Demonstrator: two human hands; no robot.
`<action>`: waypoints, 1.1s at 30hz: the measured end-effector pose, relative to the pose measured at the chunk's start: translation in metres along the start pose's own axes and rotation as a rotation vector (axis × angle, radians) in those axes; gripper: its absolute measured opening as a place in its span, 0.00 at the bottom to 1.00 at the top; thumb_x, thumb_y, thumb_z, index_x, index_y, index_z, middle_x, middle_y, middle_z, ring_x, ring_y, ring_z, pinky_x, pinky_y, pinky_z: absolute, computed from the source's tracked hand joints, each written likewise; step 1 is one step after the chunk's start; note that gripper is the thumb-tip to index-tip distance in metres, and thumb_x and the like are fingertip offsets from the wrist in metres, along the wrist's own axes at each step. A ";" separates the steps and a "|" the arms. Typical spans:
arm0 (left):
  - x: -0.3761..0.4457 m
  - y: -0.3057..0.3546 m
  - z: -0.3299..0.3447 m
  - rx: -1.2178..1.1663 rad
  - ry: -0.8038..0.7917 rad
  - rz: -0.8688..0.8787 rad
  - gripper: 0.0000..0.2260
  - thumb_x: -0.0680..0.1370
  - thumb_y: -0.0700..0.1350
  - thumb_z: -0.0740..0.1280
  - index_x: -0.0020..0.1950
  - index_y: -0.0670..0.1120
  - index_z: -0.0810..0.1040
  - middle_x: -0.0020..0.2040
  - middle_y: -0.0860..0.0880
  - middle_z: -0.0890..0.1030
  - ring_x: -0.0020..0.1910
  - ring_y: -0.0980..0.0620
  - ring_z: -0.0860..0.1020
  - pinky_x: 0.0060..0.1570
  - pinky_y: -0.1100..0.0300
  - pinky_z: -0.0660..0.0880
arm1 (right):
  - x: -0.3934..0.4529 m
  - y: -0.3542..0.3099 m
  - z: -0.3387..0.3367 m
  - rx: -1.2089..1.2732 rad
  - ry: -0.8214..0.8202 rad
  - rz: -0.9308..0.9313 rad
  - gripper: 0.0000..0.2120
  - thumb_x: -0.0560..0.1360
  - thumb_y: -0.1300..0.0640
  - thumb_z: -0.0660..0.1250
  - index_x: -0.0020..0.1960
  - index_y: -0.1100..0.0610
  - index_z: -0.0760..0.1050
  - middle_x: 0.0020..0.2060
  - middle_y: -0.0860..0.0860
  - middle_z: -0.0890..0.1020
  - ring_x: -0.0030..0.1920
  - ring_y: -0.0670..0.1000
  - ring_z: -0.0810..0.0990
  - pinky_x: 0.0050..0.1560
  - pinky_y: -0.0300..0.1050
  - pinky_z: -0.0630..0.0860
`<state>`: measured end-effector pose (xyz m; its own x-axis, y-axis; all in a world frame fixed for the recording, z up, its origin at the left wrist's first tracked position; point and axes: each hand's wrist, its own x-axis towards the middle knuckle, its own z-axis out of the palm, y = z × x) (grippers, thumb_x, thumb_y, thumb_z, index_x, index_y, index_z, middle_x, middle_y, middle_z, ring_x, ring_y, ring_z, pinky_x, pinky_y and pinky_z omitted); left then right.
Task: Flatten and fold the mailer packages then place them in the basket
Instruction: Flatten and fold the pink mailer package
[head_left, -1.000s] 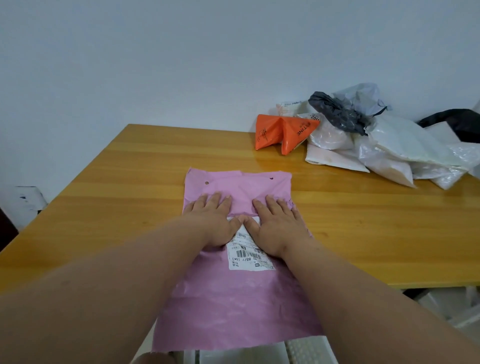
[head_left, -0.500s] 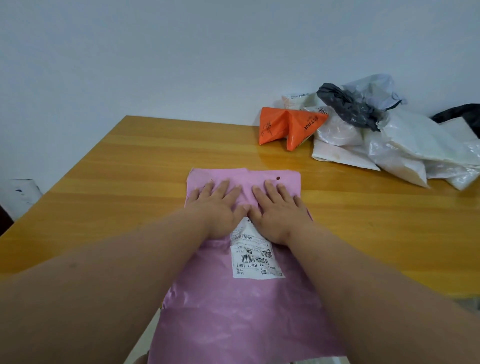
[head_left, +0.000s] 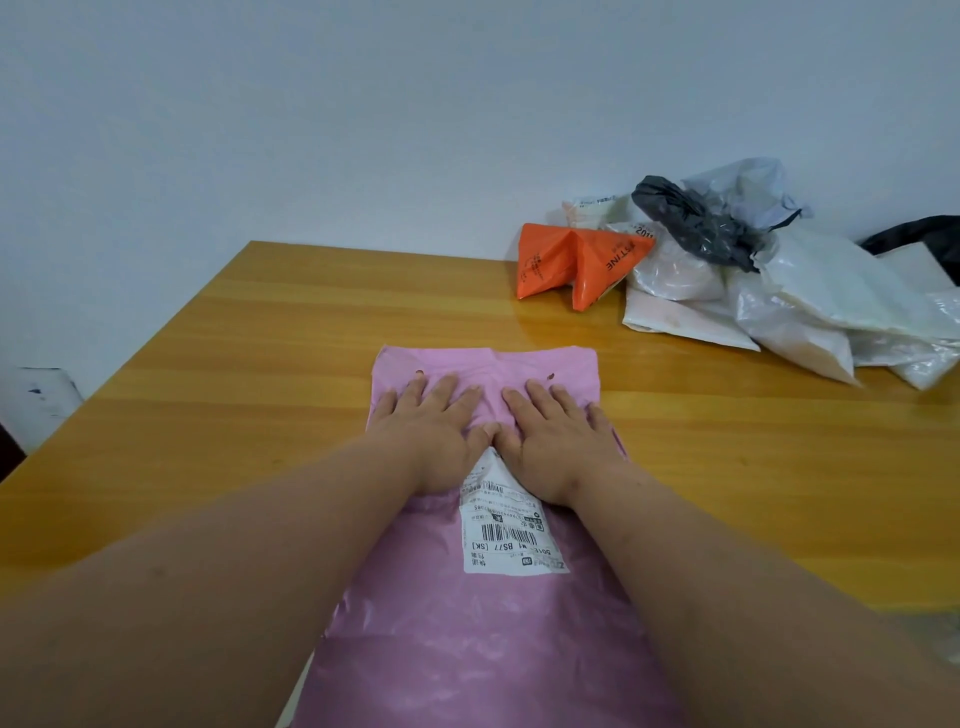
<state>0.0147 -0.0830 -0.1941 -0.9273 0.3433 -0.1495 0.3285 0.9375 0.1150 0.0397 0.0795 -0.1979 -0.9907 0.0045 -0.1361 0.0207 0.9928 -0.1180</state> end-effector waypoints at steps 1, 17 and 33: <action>0.000 0.000 0.001 -0.001 0.001 0.001 0.29 0.81 0.65 0.43 0.80 0.58 0.43 0.81 0.53 0.41 0.79 0.46 0.41 0.75 0.45 0.40 | 0.000 0.000 0.000 0.002 0.002 0.001 0.30 0.80 0.36 0.43 0.80 0.42 0.45 0.80 0.45 0.43 0.79 0.51 0.40 0.76 0.60 0.39; -0.021 0.002 -0.017 0.079 0.159 -0.023 0.31 0.80 0.65 0.51 0.79 0.53 0.53 0.79 0.48 0.53 0.77 0.45 0.54 0.73 0.46 0.54 | -0.028 -0.015 -0.023 0.050 0.233 -0.025 0.19 0.80 0.43 0.54 0.66 0.49 0.71 0.67 0.51 0.69 0.68 0.56 0.66 0.67 0.55 0.62; -0.071 0.009 0.009 -0.038 -0.012 -0.013 0.28 0.83 0.60 0.45 0.81 0.53 0.44 0.81 0.48 0.41 0.79 0.47 0.41 0.76 0.47 0.43 | -0.077 -0.010 0.004 0.023 -0.055 -0.022 0.37 0.77 0.29 0.43 0.80 0.44 0.41 0.79 0.47 0.40 0.79 0.51 0.39 0.76 0.59 0.39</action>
<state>0.0854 -0.0988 -0.1910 -0.9292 0.3319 -0.1627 0.3091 0.9391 0.1504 0.1160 0.0691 -0.1903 -0.9821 -0.0244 -0.1870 0.0027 0.9896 -0.1436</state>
